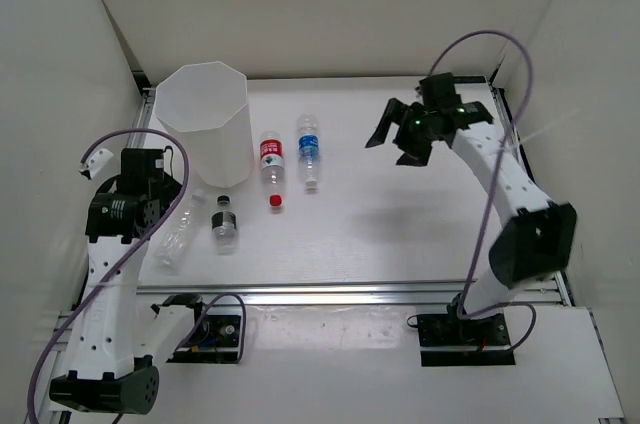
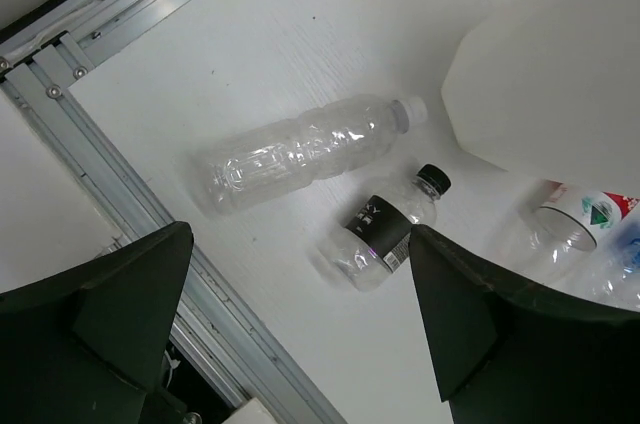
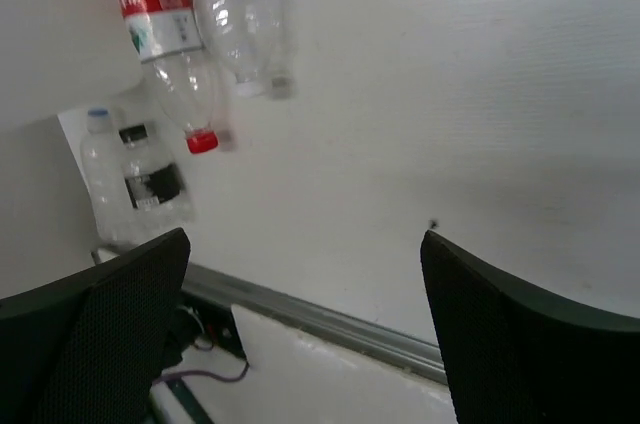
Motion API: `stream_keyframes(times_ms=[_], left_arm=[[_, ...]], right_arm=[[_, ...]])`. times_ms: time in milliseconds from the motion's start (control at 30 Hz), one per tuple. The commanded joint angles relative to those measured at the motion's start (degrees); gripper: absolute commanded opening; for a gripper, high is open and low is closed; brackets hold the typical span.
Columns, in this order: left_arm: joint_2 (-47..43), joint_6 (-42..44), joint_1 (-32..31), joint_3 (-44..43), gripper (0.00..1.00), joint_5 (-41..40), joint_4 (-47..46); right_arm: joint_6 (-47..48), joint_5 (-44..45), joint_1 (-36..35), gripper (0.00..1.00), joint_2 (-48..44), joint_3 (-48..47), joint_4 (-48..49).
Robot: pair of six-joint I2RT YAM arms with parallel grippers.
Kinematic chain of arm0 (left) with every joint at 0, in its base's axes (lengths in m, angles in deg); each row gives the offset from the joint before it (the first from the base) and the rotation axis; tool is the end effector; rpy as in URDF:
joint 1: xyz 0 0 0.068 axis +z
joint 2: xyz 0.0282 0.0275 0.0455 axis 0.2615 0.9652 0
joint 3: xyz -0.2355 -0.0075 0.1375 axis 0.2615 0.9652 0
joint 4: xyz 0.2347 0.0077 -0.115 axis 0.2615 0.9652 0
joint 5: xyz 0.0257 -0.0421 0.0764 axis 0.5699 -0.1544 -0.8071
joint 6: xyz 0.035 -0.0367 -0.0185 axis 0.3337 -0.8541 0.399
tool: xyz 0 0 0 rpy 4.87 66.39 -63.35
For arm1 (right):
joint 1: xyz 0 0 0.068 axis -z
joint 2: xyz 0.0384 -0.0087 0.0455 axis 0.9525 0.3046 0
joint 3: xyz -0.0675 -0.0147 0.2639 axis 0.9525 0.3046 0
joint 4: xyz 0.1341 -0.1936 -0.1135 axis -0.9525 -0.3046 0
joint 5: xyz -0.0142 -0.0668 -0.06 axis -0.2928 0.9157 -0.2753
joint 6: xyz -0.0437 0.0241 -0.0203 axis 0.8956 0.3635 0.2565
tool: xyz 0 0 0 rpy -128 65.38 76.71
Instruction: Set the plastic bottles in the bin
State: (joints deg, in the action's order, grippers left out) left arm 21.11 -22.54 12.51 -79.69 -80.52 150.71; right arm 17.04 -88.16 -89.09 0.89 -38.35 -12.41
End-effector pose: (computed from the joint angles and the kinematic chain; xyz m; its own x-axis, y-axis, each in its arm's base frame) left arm 0.1334 0.0133 0.3685 -0.3455 -0.6150 -0.7089 -0.7977 0.5903 -0.1233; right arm 0.3198 0.1055 0.3425 -0.8357 0.3520 -0.4214 0.0851 0.8413 0.5339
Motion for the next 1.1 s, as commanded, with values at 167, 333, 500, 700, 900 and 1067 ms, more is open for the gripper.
stream_keyframes(times_ms=[167, 333, 500, 700, 900, 1067], left_arm=[[-2.24, 5.85, -0.24, -2.84, 1.0, 0.43, -1.63], [-4.08, 14.81, -0.24, -2.84, 1.0, 4.82, -7.87], [-4.61, 16.32, -0.24, -0.56, 1.0, 8.6, -11.31], [-1.02, 17.01, -0.24, -0.37, 1.0, 11.59, -11.84], [3.2, 20.27, -0.24, -5.65, 1.0, 11.41, -10.34], [5.58, 21.51, -0.24, -8.81, 1.0, 12.21, -8.59]], right_arm=[[4.56, -9.58, -5.15, 1.0, 33.36, -34.54, -10.41], [5.09, -9.31, -5.77, 1.0, 39.36, -38.36, -4.18], [5.61, -13.34, -5.77, 1.0, 46.48, -43.11, -2.15], [3.52, -19.76, -7.53, 1.0, 52.72, -45.83, 7.42], [0.44, -21.62, -9.89, 1.0, 59.32, -51.12, 16.02], [-0.7, -20.56, -13.76, 0.96, 62.75, -51.64, 19.13]])
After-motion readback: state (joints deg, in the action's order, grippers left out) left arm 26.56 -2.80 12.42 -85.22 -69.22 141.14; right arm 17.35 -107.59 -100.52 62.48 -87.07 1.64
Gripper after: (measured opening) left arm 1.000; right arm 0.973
